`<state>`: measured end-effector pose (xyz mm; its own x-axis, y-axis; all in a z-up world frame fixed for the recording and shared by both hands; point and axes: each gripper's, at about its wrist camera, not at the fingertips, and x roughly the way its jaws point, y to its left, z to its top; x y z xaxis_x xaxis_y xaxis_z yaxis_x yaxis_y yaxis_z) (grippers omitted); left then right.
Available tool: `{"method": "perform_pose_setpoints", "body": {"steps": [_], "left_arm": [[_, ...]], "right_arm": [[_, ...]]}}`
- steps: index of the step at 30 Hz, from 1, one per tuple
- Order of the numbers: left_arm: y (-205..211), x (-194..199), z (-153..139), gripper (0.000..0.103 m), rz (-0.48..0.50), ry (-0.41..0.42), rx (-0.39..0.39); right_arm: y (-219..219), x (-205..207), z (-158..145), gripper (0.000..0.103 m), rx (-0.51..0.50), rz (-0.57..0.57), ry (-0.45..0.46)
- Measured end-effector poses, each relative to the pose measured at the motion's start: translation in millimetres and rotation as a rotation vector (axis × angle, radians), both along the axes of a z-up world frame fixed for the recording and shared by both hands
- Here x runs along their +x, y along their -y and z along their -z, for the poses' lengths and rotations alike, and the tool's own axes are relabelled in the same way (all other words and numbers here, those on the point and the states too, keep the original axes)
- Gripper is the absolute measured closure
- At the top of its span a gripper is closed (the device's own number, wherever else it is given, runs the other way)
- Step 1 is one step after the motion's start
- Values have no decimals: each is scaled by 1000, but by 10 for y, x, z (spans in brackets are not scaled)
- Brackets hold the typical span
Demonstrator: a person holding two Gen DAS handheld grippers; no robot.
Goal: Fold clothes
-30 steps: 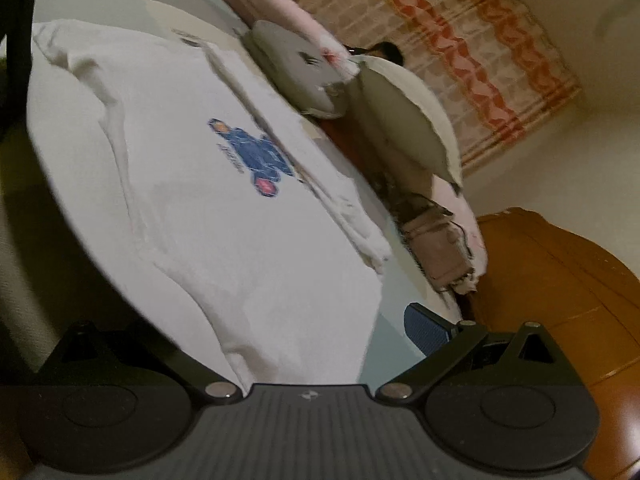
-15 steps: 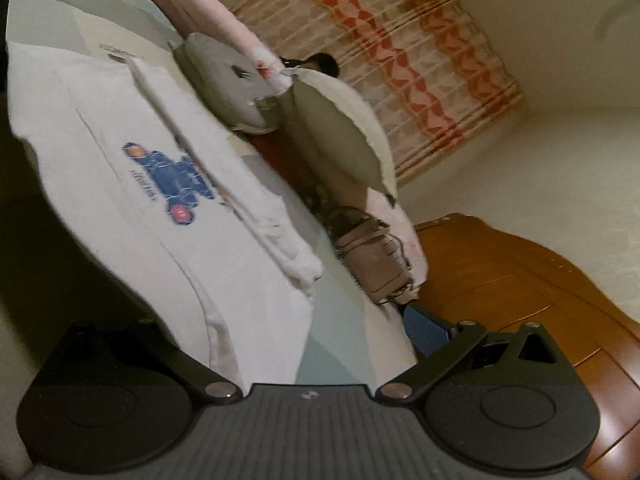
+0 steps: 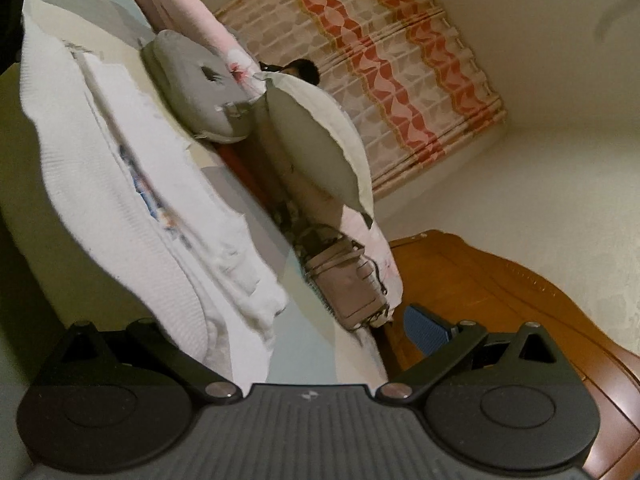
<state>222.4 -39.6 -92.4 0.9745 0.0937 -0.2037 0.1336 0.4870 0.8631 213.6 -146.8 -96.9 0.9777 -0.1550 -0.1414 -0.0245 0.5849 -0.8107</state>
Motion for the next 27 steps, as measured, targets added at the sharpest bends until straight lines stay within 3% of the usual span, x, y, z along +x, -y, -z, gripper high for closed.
{"method": "perform_pose_setpoints", "body": {"steps": [14, 19, 23, 27], "left_arm": [[-89, 1264, -68, 0, -26, 80, 2], [-124, 1806, 58, 0, -34, 75, 0], [-140, 2177, 245, 0, -41, 14, -11], [-217, 2338, 370, 0, -30, -75, -48]], "right_arm": [[-137, 1254, -168, 0, -32, -9, 99], [-175, 1812, -49, 0, -5, -2, 44], [-205, 2261, 52, 0, 18, 3, -4], [-142, 2574, 303, 0, 84, -3, -154]]}}
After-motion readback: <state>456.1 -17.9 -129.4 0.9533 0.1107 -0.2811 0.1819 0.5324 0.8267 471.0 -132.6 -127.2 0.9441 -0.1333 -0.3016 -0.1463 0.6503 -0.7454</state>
